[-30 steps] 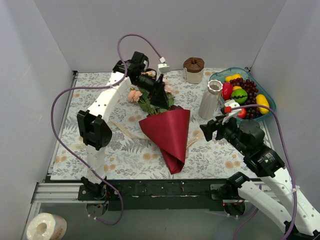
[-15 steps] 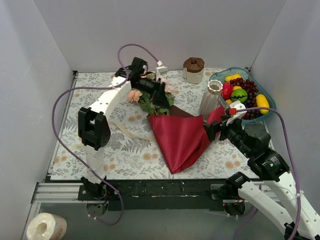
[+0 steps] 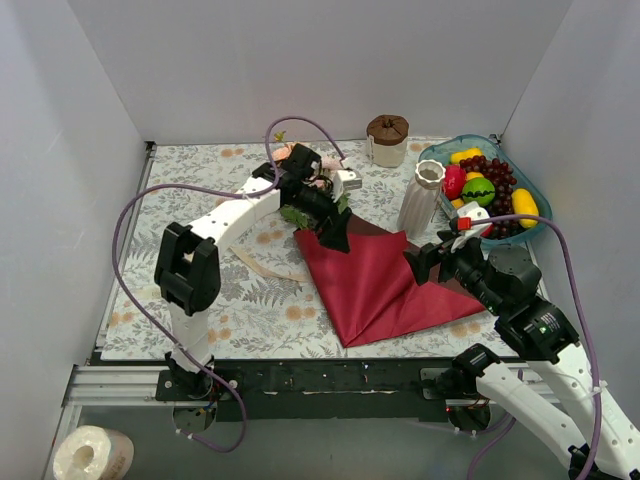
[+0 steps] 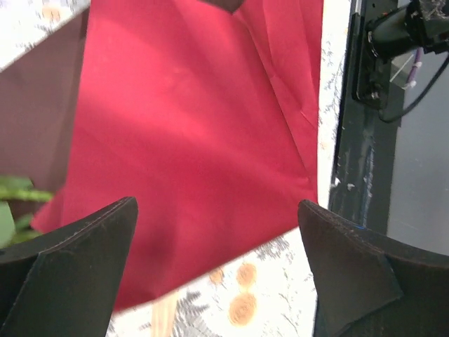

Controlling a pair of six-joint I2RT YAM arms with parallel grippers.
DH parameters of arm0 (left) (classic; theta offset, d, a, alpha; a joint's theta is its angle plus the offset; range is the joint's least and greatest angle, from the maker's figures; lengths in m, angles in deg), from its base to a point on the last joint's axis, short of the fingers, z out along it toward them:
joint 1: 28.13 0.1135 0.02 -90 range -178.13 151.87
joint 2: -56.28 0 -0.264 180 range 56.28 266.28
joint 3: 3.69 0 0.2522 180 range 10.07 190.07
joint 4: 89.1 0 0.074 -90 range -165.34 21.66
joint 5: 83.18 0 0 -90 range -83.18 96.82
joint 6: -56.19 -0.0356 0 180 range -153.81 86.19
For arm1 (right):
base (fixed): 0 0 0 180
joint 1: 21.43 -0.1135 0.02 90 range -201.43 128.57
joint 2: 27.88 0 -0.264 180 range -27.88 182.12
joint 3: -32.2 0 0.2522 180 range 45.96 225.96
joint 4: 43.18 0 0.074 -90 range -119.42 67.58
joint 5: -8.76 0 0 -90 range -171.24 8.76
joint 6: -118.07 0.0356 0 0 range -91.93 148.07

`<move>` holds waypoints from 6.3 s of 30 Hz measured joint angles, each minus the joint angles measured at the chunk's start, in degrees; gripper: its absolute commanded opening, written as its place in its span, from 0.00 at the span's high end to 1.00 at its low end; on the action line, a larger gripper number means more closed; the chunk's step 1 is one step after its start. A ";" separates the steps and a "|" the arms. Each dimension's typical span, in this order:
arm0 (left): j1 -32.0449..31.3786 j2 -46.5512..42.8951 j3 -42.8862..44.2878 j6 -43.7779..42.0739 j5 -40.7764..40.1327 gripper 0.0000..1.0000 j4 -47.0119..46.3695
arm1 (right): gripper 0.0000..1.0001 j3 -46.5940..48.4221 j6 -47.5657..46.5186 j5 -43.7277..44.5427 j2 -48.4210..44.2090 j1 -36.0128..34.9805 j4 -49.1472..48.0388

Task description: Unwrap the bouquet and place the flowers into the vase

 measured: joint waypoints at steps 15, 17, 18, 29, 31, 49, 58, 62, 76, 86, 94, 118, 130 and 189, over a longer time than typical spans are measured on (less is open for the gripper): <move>-2.80 28.30 22.97 -5.88 -9.66 0.03 5.18 | 0.08 -0.39 -0.02 -1.95 -3.82 0.00 1.03; -2.89 29.44 24.48 -6.21 -9.94 0.06 6.03 | 0.09 -0.42 -0.02 -2.10 -4.15 0.00 1.07; -2.97 29.55 24.98 -6.36 -9.97 0.15 6.34 | 0.09 -0.42 -0.02 -2.21 -4.24 0.00 1.09; -3.67 29.51 27.63 -10.36 -9.44 0.89 11.15 | 0.10 -1.53 0.24 -2.62 -4.61 0.00 1.51; -3.74 29.51 27.43 -10.91 -9.42 0.95 11.67 | 0.10 -1.53 0.24 -2.60 -4.61 0.00 1.51; -3.32 19.50 26.56 -12.74 -8.81 1.00 15.80 | 0.11 -1.51 1.01 -2.89 -2.95 0.00 1.22; 5.64 0.66 13.18 -15.50 -5.99 1.00 17.51 | 0.11 -0.52 1.51 -3.65 -0.74 0.00 0.09; 13.31 -7.39 1.81 -18.01 -6.01 0.95 18.43 | 0.09 -0.42 1.73 -4.37 0.11 0.00 -1.31; 30.21 -21.16 -25.33 -20.17 -7.48 0.59 12.74 | 0.06 -0.63 2.27 -6.12 1.51 0.00 -2.82; 36.98 -33.22 -37.94 -13.44 -11.41 0.02 4.59 | 0.04 -3.74 2.78 -6.03 1.01 0.00 -3.17; 50.16 -38.62 -34.21 -6.32 -19.65 0.02 -0.52 | 0.04 -5.29 2.82 -6.03 0.46 0.02 -3.30; 15.89 -14.25 -16.98 7.28 -9.81 0.02 2.62 | 0.03 -7.13 3.43 -6.71 -2.89 0.00 -4.09; 12.52 -5.88 -18.27 6.64 -9.77 0.10 -4.35 | 0.04 -7.13 4.74 -6.91 -3.34 0.02 -4.09; 7.45 1.44 -12.04 3.13 -11.50 1.00 -5.66 | 0.07 -9.51 6.40 -7.15 -2.38 0.00 -4.94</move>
